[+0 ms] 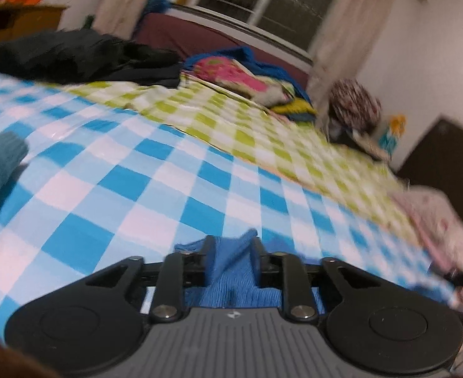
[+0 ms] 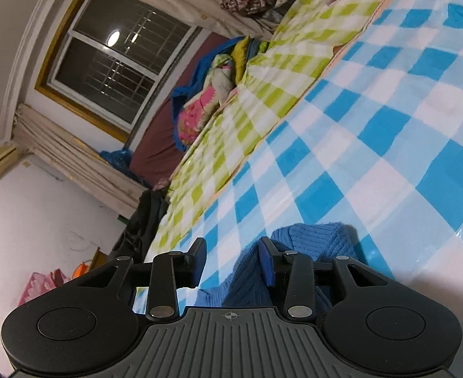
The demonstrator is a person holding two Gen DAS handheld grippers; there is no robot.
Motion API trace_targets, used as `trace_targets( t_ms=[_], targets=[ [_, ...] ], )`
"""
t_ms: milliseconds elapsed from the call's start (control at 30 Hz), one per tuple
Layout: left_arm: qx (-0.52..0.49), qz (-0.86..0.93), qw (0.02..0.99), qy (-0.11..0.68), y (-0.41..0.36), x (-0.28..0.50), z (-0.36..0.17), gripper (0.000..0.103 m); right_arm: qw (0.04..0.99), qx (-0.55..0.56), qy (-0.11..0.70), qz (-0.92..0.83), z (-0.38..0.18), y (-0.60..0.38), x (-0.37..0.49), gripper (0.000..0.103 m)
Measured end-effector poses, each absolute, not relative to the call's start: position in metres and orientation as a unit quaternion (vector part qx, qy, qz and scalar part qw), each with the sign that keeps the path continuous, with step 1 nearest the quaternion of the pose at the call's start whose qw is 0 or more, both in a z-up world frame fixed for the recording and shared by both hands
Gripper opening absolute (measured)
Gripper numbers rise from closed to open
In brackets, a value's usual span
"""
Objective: Fold small clothes
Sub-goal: 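Open both grippers to release the hem and move to the folded edge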
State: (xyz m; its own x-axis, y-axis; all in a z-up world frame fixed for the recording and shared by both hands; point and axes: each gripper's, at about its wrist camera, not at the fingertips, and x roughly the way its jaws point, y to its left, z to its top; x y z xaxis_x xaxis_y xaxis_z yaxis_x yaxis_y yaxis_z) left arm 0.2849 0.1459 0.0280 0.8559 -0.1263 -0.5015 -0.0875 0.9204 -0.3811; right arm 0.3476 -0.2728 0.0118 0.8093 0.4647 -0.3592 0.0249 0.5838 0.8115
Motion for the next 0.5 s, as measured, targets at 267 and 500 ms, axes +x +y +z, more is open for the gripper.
trace_targets(
  t_ms=[267,500],
  targets=[
    [-0.065,-0.005,0.948,0.311,0.122,0.31,0.011,0.038,0.882,0.357,0.285,0.112,0.015,-0.275,0.338,0.037],
    [-0.017,0.017,0.943,0.332,0.117,0.314,0.003,0.016,0.904,0.283,0.294,0.129,0.018,-0.274,0.328,0.037]
  ],
)
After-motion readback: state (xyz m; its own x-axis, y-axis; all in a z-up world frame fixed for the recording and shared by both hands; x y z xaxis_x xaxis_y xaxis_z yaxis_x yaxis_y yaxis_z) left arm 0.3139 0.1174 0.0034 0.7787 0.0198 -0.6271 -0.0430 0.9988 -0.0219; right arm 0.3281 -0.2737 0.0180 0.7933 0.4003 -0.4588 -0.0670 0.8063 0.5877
